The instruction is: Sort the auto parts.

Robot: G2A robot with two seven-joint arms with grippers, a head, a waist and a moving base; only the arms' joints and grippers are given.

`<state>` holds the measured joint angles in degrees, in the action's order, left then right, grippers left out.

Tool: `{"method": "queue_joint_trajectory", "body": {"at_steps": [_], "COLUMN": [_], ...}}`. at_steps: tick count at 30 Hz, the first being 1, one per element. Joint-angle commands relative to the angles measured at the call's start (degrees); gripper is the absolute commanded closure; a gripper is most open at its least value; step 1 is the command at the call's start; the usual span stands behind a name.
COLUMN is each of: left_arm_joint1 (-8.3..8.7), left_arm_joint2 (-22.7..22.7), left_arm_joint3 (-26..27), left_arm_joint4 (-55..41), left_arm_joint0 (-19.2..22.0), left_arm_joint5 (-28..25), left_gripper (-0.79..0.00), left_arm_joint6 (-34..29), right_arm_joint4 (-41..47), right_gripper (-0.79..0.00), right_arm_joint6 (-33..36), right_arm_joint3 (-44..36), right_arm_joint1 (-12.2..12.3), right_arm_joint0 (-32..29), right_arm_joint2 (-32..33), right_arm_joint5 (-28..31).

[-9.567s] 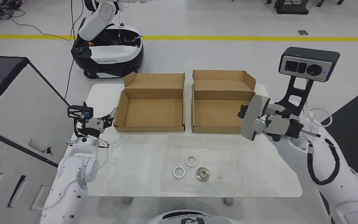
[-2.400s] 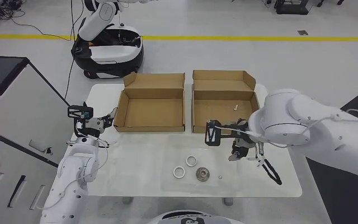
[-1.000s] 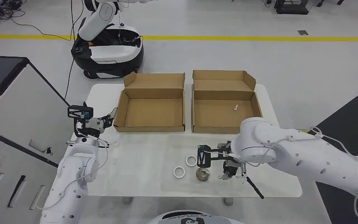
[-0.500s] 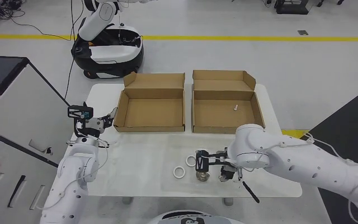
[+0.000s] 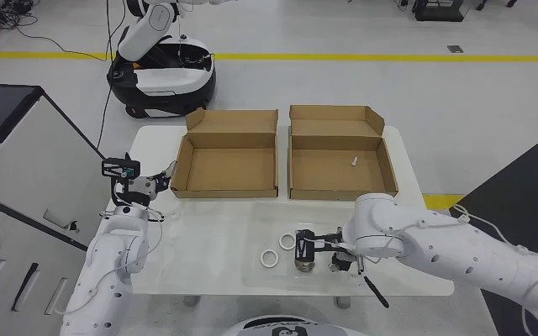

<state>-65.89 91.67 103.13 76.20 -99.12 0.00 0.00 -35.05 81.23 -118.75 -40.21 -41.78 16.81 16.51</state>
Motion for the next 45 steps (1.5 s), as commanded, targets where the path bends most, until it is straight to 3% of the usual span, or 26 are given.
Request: {"method": "queue_joint_trajectory", "body": {"at_steps": [1,4,28,45], "left_arm_joint1": [0.00,0.00,0.00,0.00], "left_arm_joint2": [0.00,0.00,0.00,0.00], "left_arm_joint3": [0.00,0.00,0.00,0.00], "left_arm_joint4": [0.00,0.00,0.00,0.00], "left_arm_joint0": [0.00,0.00,0.00,0.00], "left_arm_joint5": [0.00,0.00,0.00,0.00], "left_gripper": [-0.785,-0.785,-0.785,-0.785], "left_arm_joint6": [0.00,0.00,0.00,0.00], "right_arm_joint4": [-0.15,-0.42,-0.37,-1.19], "right_gripper": [-0.468,-0.391,-0.323,-0.212], "right_arm_joint6": [-0.34,-0.69,-0.75,-0.58], "right_arm_joint3": [0.02,-0.01,1.41,3.40], "right_arm_joint1": [0.13,0.28,-1.17,-2.46], "right_arm_joint0": [-0.47,-1.24,-4.30,-5.42], "right_arm_joint2": [0.26,0.54,1.32,1.91], "right_arm_joint5": [0.11,0.25,1.11,1.49]}}
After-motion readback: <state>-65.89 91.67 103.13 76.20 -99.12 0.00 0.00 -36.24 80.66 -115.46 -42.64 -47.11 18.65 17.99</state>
